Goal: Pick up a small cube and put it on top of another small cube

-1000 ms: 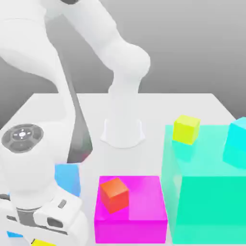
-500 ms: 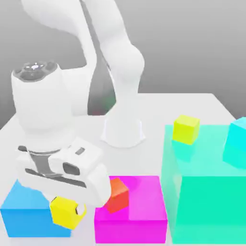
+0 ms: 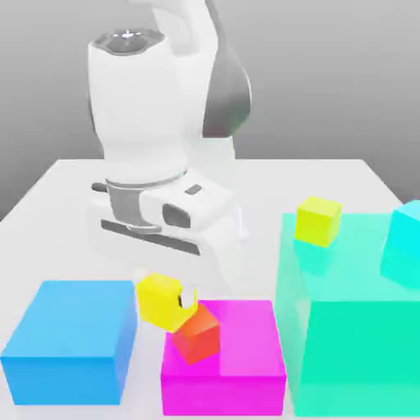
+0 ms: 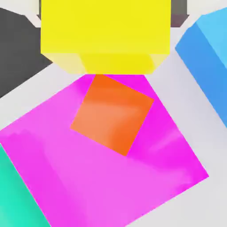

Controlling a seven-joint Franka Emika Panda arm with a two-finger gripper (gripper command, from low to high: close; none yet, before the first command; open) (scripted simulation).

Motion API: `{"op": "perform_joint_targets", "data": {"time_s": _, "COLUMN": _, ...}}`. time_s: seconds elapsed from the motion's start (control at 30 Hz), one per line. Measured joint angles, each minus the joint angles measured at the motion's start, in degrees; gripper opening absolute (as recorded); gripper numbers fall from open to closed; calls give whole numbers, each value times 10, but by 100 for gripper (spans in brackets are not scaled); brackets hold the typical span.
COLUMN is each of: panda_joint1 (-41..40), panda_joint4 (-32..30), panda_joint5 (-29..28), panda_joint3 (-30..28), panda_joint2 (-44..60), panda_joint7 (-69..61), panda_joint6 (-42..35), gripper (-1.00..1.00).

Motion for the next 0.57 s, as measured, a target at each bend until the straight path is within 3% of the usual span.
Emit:
{"op": "perform_joint_targets", "data": {"time_s": 0.23, "panda_joint1": -81, "panda_joint4": -31, "panda_joint5": -49, "panda_joint3": 114, "panda_joint2": -33, "panda_joint7": 112, "panda_joint6": -45, "gripper": -100}}
{"op": "perform_joint_targets", "data": {"time_s": 0.33, "panda_joint1": -42, "panda_joint4": -44, "panda_joint5": -26, "panda_joint3": 76, "panda_joint2": -2, "panda_joint7": 104, "panda_joint6": -13, "gripper": -100}}
{"op": "perform_joint_targets", "data": {"time_s": 0.47, "panda_joint1": 52, "panda_joint4": -61, "panda_joint5": 16, "panda_joint3": -27, "panda_joint2": 59, "panda_joint7": 73, "panda_joint6": 61, "gripper": -100}}
{"op": "perform_joint_targets", "data": {"time_s": 0.5, "panda_joint1": 74, "panda_joint4": -65, "panda_joint5": 21, "panda_joint3": -53, "panda_joint2": 71, "panda_joint7": 69, "panda_joint6": 78, "gripper": 100}}
{"op": "perform_joint_targets", "data": {"time_s": 0.57, "panda_joint1": 74, "panda_joint4": -65, "panda_joint5": 21, "panda_joint3": -53, "panda_joint2": 71, "panda_joint7": 69, "panda_joint6": 78, "gripper": 100}}
